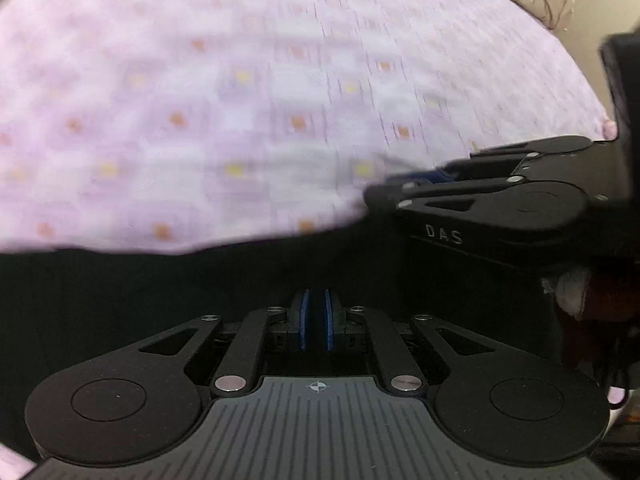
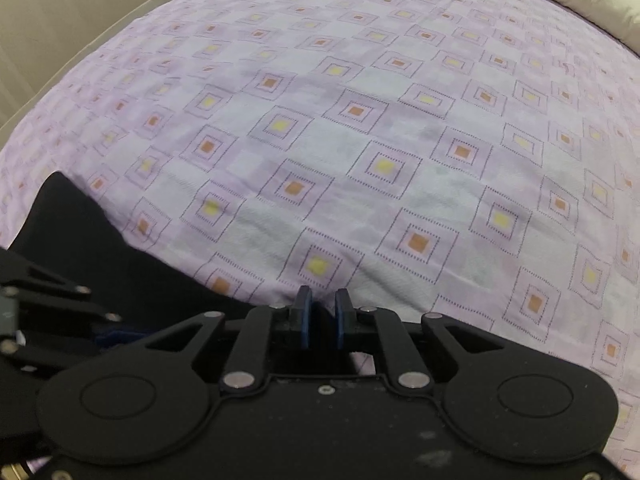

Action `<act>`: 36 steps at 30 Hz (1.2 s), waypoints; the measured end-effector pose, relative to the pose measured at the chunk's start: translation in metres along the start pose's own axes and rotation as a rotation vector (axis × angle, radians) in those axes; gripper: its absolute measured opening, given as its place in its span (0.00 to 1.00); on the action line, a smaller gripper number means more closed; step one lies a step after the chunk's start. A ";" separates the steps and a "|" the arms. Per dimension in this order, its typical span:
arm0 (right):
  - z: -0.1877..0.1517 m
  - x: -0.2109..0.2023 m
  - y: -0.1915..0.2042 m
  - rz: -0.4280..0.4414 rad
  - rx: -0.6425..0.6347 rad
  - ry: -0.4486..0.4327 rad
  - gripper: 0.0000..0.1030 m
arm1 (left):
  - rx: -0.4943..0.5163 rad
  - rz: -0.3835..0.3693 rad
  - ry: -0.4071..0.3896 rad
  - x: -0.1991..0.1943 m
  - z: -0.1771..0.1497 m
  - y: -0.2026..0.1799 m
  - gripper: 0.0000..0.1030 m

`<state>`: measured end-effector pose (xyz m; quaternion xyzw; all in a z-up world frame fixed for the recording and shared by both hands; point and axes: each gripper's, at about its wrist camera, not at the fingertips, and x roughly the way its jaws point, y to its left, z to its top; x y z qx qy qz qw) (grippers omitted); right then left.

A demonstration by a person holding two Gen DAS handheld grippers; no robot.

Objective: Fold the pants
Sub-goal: 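Hold the folded trousers with the left gripper while the right gripper smooths the fold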

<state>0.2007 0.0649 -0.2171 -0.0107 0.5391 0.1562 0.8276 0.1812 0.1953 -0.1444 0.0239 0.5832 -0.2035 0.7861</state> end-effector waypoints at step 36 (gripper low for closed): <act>-0.123 -0.108 -0.009 -0.235 0.106 -0.048 0.19 | 0.201 -0.136 -0.001 0.010 -0.011 -0.066 0.11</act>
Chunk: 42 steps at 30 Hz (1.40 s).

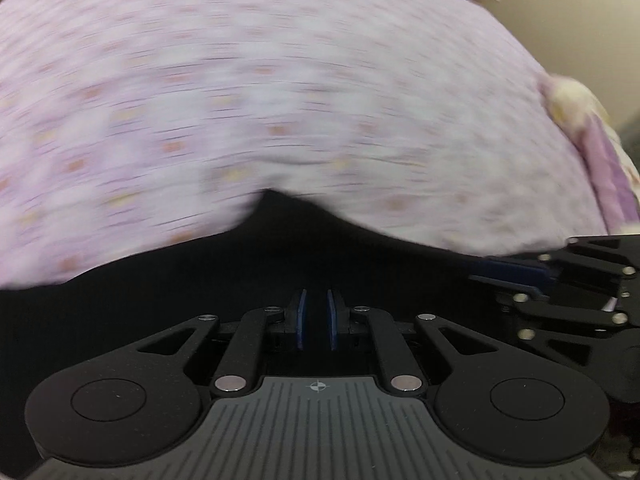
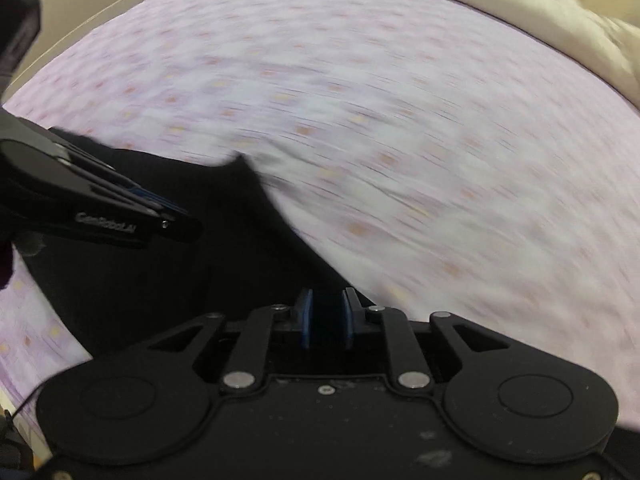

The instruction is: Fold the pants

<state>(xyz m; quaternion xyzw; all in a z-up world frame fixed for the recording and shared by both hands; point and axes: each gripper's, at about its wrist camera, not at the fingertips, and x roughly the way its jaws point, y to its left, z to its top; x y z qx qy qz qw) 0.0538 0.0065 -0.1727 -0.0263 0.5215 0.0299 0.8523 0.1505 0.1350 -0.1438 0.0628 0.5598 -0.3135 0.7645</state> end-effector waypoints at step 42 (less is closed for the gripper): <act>-0.122 -0.042 -0.192 -0.015 -0.076 -0.002 0.31 | -0.055 0.113 0.006 0.039 -0.034 -0.169 0.05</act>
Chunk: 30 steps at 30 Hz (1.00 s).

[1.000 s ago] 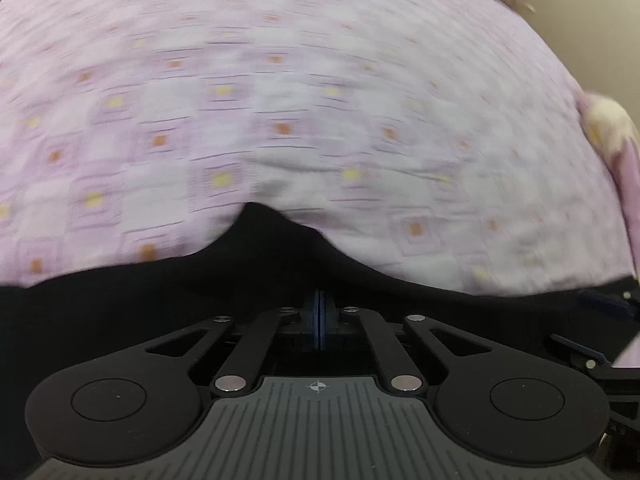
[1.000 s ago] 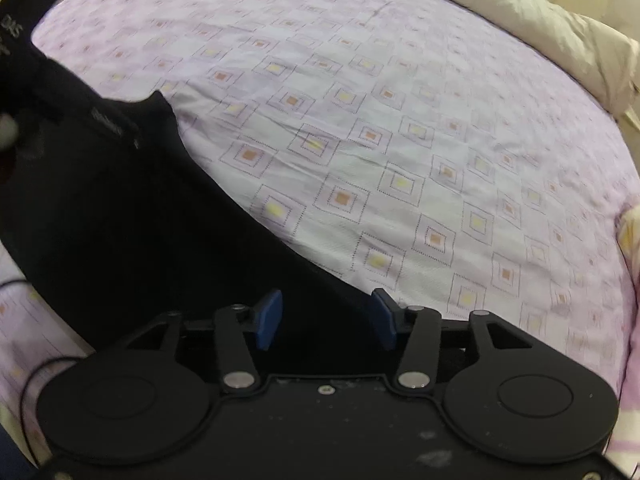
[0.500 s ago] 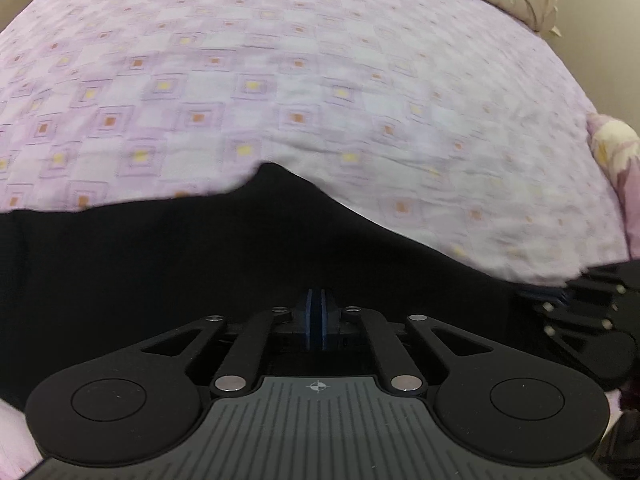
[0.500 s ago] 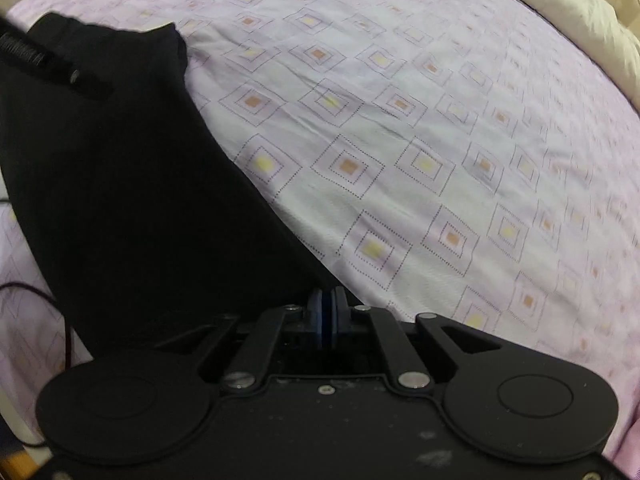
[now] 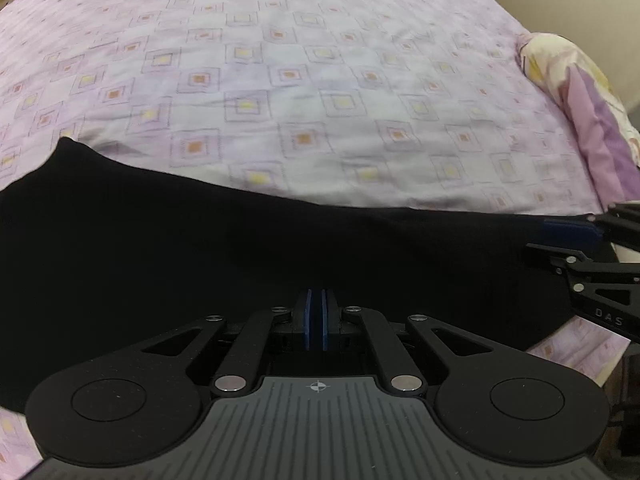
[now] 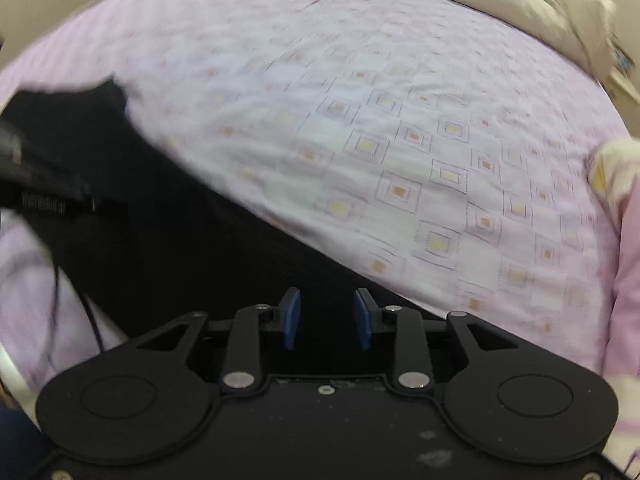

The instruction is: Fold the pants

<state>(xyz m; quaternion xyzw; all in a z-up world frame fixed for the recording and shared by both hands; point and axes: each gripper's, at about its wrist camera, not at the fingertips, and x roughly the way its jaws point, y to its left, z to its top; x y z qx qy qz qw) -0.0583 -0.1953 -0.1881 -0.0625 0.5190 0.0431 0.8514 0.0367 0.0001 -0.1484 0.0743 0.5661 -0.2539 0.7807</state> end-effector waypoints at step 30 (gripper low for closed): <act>0.024 0.045 0.008 0.175 -0.443 0.002 0.20 | -0.159 0.084 -0.012 -0.001 -0.013 -0.037 0.05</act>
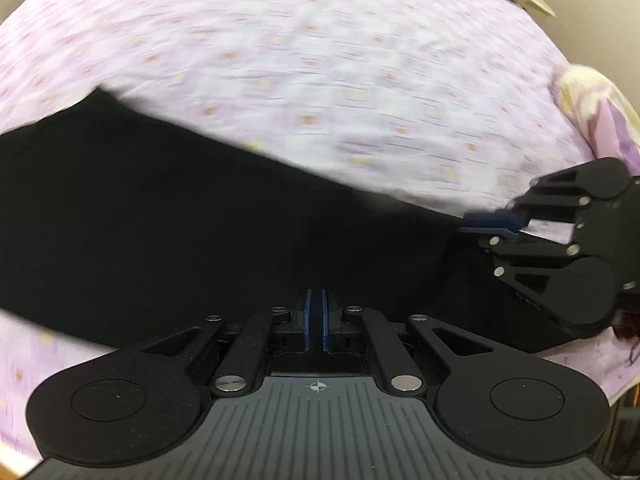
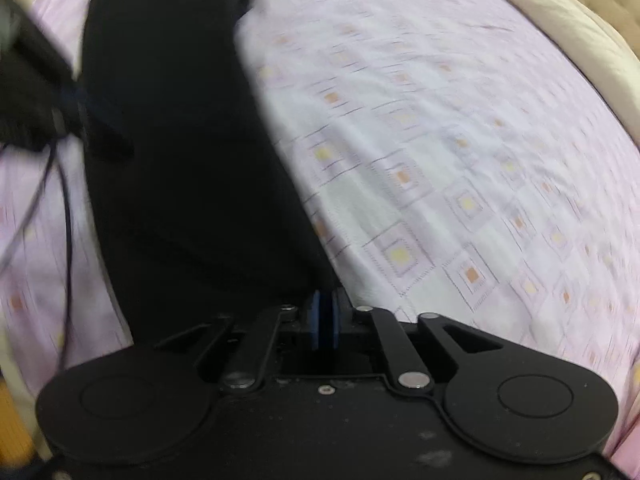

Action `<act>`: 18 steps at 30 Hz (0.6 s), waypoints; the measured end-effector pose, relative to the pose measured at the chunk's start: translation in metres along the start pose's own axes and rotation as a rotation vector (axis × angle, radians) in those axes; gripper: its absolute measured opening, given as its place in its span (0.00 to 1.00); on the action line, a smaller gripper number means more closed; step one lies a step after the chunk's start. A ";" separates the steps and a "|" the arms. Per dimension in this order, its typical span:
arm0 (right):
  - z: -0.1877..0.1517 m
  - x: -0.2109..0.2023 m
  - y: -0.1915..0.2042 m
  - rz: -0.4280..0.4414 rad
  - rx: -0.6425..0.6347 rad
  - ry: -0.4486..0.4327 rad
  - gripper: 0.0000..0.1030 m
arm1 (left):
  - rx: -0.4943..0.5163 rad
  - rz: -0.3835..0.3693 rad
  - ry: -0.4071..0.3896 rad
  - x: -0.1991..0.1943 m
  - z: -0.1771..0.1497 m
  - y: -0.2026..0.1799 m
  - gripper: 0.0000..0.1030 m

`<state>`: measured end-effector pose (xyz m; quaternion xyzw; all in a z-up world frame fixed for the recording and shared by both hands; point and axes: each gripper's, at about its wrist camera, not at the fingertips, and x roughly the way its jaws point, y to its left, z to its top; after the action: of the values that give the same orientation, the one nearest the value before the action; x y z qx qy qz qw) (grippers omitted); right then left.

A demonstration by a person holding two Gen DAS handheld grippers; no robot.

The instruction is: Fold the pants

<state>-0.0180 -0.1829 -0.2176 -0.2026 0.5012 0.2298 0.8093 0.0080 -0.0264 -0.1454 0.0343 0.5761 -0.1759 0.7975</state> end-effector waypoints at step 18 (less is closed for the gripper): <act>-0.203 -0.089 -0.105 -0.190 0.937 0.055 0.41 | 0.125 -0.001 0.045 0.053 0.039 -0.043 0.05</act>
<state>-0.1380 -0.3969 -0.2113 0.1331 0.5514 -0.1016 0.8172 0.0439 -0.0894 -0.1753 0.0877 0.5819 -0.2111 0.7805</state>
